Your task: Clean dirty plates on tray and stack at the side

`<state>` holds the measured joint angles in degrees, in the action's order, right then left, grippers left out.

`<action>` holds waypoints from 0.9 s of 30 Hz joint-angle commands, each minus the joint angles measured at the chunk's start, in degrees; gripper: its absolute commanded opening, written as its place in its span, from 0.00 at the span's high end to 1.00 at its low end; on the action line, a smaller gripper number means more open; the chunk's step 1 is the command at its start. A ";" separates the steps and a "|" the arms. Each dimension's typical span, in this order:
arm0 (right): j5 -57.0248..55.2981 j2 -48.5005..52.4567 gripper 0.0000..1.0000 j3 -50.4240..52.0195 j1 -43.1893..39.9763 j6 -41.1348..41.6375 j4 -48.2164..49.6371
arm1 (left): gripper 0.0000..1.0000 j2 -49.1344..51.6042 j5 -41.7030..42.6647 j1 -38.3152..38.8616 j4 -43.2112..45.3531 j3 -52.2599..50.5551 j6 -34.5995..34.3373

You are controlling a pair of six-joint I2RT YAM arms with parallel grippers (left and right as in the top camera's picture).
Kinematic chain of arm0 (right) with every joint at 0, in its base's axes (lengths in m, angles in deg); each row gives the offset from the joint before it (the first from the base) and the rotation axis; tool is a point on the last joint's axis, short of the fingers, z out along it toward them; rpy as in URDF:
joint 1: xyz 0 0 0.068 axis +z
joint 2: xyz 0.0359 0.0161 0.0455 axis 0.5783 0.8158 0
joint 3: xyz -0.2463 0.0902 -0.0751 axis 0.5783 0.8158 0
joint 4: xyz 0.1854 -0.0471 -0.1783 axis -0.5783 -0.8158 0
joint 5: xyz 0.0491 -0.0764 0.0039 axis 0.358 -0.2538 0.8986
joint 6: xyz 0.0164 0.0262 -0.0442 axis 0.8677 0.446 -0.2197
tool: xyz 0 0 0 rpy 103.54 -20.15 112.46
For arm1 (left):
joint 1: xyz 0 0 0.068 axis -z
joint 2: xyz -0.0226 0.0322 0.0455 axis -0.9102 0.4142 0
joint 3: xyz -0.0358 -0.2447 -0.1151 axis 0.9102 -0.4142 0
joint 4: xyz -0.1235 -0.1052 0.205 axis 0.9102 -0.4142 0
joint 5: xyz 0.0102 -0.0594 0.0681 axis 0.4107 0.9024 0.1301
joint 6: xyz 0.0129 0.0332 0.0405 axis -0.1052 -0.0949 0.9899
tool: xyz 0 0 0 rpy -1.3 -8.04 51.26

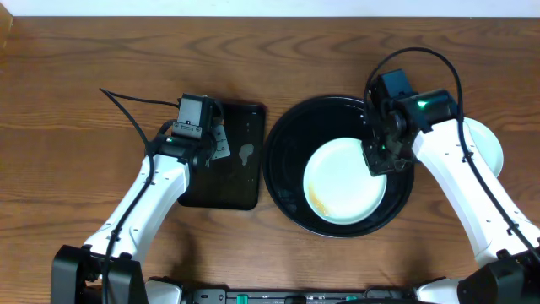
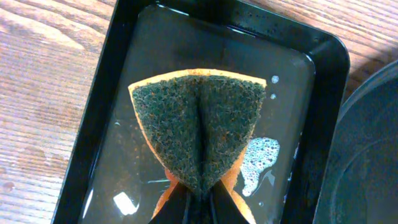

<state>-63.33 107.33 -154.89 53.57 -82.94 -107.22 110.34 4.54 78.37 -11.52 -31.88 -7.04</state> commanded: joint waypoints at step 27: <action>1.77 0.33 0.99 0.00 0.15 3.28 6.10 | 0.92 0.50 -0.48 -0.28 -0.22 0.48 -0.50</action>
<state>-62.02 107.36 -154.89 53.57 -81.00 -103.54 110.34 4.54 78.37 -11.57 -31.88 -7.04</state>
